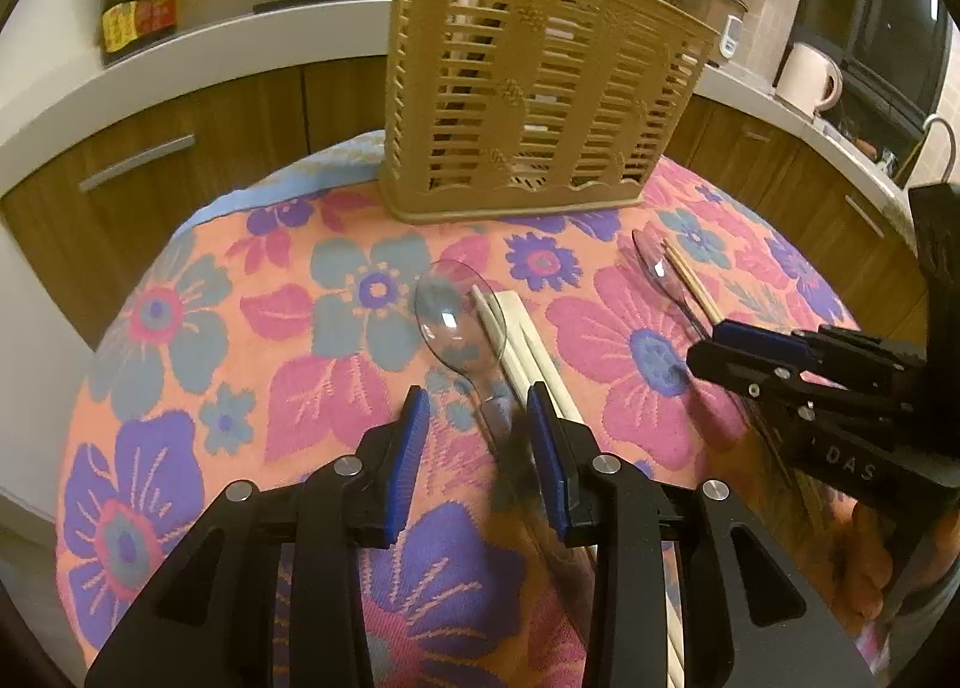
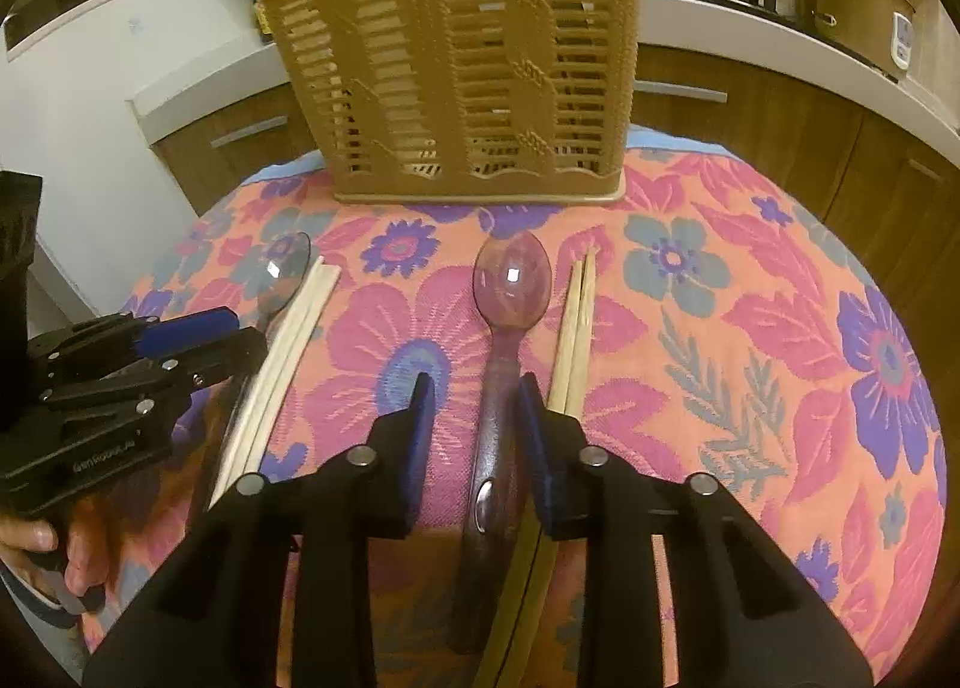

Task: Organize utensils
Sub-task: 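Grasp a purple spoon with the right tool while the left grasps a clear spoon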

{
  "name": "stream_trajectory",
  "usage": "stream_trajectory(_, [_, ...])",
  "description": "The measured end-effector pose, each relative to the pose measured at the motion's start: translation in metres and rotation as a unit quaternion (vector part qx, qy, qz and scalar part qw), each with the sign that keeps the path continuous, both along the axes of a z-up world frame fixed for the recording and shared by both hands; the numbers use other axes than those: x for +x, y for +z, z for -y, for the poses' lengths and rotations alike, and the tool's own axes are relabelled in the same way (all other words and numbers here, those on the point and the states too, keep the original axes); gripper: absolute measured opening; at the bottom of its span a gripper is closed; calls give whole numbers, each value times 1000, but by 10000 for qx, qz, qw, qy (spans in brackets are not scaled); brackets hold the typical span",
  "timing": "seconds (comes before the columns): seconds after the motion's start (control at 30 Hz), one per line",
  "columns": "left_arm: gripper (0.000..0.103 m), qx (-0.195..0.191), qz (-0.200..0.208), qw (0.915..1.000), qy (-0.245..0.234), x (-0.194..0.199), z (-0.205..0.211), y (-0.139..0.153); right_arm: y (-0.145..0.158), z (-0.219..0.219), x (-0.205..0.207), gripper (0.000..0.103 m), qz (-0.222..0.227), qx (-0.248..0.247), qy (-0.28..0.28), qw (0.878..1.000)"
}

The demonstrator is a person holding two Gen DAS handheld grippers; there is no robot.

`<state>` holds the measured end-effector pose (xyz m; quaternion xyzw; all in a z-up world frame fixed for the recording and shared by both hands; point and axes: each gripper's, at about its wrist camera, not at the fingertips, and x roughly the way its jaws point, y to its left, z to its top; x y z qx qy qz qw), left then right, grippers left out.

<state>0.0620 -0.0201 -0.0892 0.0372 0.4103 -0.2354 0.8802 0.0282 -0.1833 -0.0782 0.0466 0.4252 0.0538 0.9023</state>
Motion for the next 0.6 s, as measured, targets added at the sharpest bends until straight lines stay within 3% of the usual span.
stream_trajectory(0.27, [33,132,15,9999,-33,-1,3,0,-3,1,3,18,-48,-100,-96,9999])
stream_trajectory(0.43, [32,267,-180,9995,-67,7,7,2,-3,1,5,18,-117,-54,-97,9999])
stream_trajectory(0.6, [18,634,-141,9978,-108,8,10,2,2,3,18,18,-550,76,-118,9984])
